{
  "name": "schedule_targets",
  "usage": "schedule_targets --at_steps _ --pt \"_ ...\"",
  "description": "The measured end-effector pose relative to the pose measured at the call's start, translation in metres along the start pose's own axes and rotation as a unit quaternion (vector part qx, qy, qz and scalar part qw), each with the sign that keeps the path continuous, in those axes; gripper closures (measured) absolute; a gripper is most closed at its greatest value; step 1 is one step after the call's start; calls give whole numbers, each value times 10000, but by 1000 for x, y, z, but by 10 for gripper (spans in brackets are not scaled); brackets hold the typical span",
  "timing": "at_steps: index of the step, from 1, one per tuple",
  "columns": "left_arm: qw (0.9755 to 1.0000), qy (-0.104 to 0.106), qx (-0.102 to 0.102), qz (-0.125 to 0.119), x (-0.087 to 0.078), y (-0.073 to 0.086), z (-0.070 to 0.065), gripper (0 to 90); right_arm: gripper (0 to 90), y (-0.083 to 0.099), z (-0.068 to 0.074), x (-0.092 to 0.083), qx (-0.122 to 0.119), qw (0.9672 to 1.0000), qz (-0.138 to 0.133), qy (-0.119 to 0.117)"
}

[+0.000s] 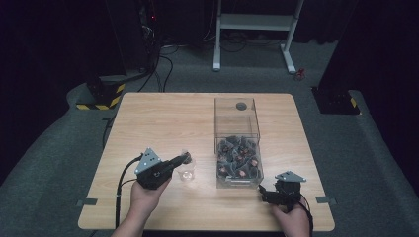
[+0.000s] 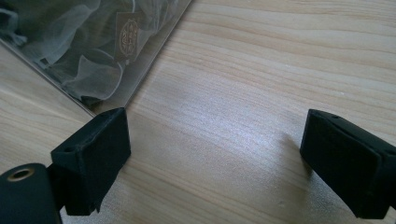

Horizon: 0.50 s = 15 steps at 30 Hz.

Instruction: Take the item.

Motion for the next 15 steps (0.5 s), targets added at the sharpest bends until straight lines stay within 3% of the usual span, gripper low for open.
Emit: schedule_targets --at_steps 15 --pt "9996 -38 -96 244 7 17 4 899 83 0 0 0 15 10000 3 -1"
Point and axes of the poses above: each handheld gripper's, and its own axes: x roughly forward along the jaws, y roughly out of its underside, z roughly to its left, the point moved 3 cm from there along x, roughly forward along the jaws, and after that the axes turned 3 degrees about -y, right-handed, at the moved point
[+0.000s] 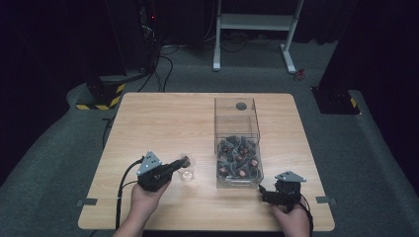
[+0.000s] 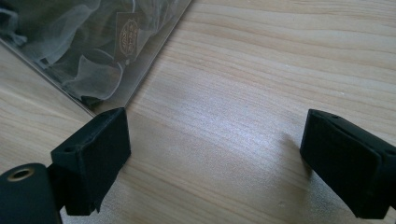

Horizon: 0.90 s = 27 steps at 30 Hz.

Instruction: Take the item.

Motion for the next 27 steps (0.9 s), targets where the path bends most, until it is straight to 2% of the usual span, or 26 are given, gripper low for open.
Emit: schedule_targets --at_steps 3,6,13,18,27 --pt "10000 -2 26 41 1 1 0 894 83 0 0 0 0 10000 0 0" --pt "10000 -6 -56 -11 2 -1 1 781 83 0 0 0 -1 10000 -1 0" --pt "10000 -17 -13 -92 0 -6 1 588 83 0 0 0 -1 10000 1 0" --pt "9999 -98 -7 -95 -3 -7 5 461 83 0 0 0 0 10000 0 0" --pt "9996 -251 -65 -87 -9 -6 16 332 83 0 0 0 -2 10000 -1 0"
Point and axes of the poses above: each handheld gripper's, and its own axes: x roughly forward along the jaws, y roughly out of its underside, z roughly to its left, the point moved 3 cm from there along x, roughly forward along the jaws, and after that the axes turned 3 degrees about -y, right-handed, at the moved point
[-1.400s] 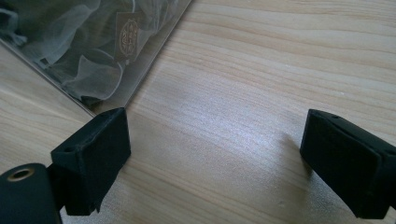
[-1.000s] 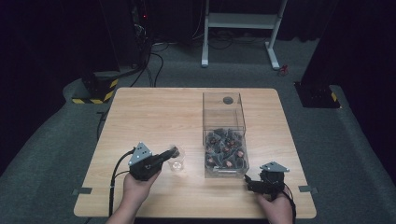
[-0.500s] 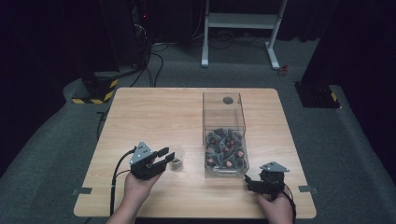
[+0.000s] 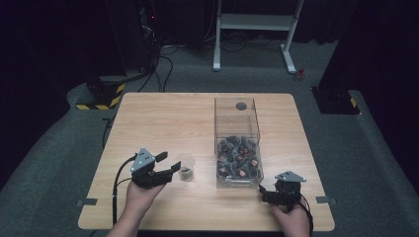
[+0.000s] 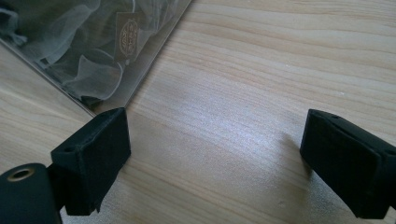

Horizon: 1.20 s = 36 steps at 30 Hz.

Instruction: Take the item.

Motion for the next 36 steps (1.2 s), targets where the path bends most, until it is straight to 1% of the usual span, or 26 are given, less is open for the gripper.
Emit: schedule_targets --at_steps 2,6,9,10,11,14,15,18,19,20,21,24,28,30,31,32,34,35,36 --pt "10000 -50 -10 -23 -4 0 5 316 83 0 0 0 2 10000 2 -1" --pt "9999 -131 -32 -40 -8 1 11 302 83 0 0 0 4 10000 1 0" --pt "9997 -227 -78 -14 -14 3 22 291 83 0 0 0 2 10000 1 0" --pt "9997 -227 -78 -14 -14 3 22 290 83 0 0 0 2 10000 1 0" --pt "9996 -274 -118 -16 -17 5 28 288 83 0 0 0 1 10000 1 0" --pt "9992 -351 -172 8 -23 8 38 287 83 0 0 0 0 10000 0 0" --pt "9992 -351 -172 8 -23 8 38 287 83 0 0 0 0 10000 0 0" --pt "9987 -446 -231 20 -29 11 47 287 84 0 0 0 1 10000 1 0" --pt "9984 -504 -263 36 -32 14 52 287 83 0 0 0 10 10000 1 2" --pt "9981 -540 -281 43 -33 15 55 287 83 0 0 0 7 10000 0 6" --pt "9981 -540 -281 43 -33 15 55 287 83 0 0 0 9 10000 1 3" --pt "9973 -642 -301 162 -37 23 66 287 83 0 1 0 58 10000 1 9" --pt "9962 -727 -365 303 -39 33 75 284 83 0 1 0 65 10000 0 7" --pt "9955 -786 -348 400 -38 40 81 281 83 0 1 0 60 10000 0 5" --pt "9950 -798 -403 441 -38 43 82 280 83 0 1 0 66 10000 2 5" --pt "9950 -798 -403 441 -38 43 82 280 83 0 1 0 66 10000 2 5" --pt "9937 -860 -422 582 -37 53 88 276 83 0 1 0 69 10000 2 4" --pt "9933 -883 -411 627 -36 57 89 273 83 0 1 0 68 10000 2 5" --pt "9933 -883 -411 627 -36 57 89 270 83 0 1 0 59 10000 0 7"
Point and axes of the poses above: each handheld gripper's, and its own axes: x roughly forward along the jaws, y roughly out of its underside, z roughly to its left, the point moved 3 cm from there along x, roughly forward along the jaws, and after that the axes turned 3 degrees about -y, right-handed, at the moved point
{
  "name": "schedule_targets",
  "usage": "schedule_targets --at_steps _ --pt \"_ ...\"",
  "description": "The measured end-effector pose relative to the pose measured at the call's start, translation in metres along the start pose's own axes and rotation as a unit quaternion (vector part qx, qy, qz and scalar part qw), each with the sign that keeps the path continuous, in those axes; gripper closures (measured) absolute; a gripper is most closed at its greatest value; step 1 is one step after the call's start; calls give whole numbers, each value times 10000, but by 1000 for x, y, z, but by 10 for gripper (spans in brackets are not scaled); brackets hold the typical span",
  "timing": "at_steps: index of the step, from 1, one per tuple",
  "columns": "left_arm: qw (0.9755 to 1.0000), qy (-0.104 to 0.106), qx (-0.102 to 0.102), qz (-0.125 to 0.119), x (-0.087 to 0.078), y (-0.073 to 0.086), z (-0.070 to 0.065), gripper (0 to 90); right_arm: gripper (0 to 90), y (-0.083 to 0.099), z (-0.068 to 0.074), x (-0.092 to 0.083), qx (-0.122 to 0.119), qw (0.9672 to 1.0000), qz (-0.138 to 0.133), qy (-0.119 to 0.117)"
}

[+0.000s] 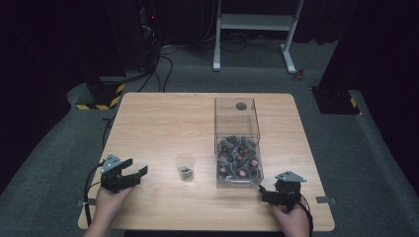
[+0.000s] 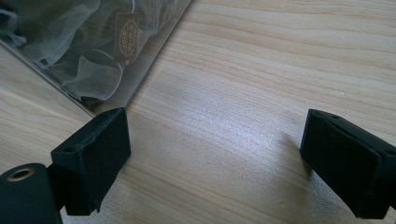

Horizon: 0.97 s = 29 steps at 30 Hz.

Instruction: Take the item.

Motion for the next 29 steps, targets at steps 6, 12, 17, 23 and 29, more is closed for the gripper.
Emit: schedule_targets --at_steps 6,12,17,23,29 --pt "9990 -203 129 376 11 19 6 259 83 0 0 0 11 10000 3 -3" --pt "9972 -355 232 624 17 30 8 252 84 0 0 0 11 10000 1 -2" --pt "9931 -492 434 969 23 39 7 220 84 0 0 0 3 10000 -1 1" --pt "9928 -540 452 971 25 39 4 186 84 0 0 0 17 10000 0 10" --pt "9927 -527 451 985 24 40 5 178 79 0 0 0 -3 10000 0 6"
Point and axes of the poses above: each handheld gripper's, and its own axes: x roughly forward along the jaws, y roughly out of its underside, z roughly to its left, the point moved 3 cm from there along x, roughly forward along the jaws, and after that the axes turned 3 degrees about -y, right-handed, at the moved point
